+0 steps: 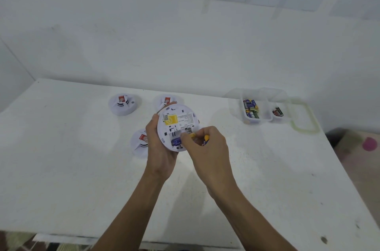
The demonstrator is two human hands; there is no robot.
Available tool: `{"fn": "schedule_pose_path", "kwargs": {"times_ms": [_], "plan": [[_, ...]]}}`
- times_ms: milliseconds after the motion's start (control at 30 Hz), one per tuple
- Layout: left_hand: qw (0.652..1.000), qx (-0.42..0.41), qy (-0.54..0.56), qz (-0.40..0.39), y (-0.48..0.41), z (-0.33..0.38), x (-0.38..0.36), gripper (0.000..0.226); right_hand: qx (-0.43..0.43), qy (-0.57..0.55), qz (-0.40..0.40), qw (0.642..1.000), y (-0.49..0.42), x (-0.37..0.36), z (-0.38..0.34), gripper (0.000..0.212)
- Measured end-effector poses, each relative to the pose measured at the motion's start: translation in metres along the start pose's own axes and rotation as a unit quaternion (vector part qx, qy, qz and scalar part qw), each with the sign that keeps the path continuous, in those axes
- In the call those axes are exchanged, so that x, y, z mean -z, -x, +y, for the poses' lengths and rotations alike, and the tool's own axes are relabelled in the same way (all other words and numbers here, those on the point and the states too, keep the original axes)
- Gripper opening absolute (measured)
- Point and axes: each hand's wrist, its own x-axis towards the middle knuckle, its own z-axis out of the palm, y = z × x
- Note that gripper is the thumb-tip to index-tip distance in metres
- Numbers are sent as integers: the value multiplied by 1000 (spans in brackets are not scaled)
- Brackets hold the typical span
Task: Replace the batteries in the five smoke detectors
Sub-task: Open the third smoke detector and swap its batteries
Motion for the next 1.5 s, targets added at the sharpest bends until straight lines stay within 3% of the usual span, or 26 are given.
{"fn": "schedule_pose_path", "kwargs": {"times_ms": [433,733,967,1167,1367,1500], "plan": [[999,-10,-36,-17,-5,-11,-12,49,53,-49,55,996,-10,12,8,17],[998,23,20,-60,-22,-33,-44,47,93,-80,66,990,-50,83,16,15],[995,59,23,-74,-32,-61,-72,53,71,-8,69,995,-115,167,40,12],[996,76,22,-37,-45,-90,-97,53,46,63,65,995,-202,226,72,11],[997,75,20,14,-60,-117,-114,67,-17,142,35,989,-287,247,114,13],[997,77,7,31,-66,-133,-120,60,-25,197,3,980,-325,238,138,11]]}}
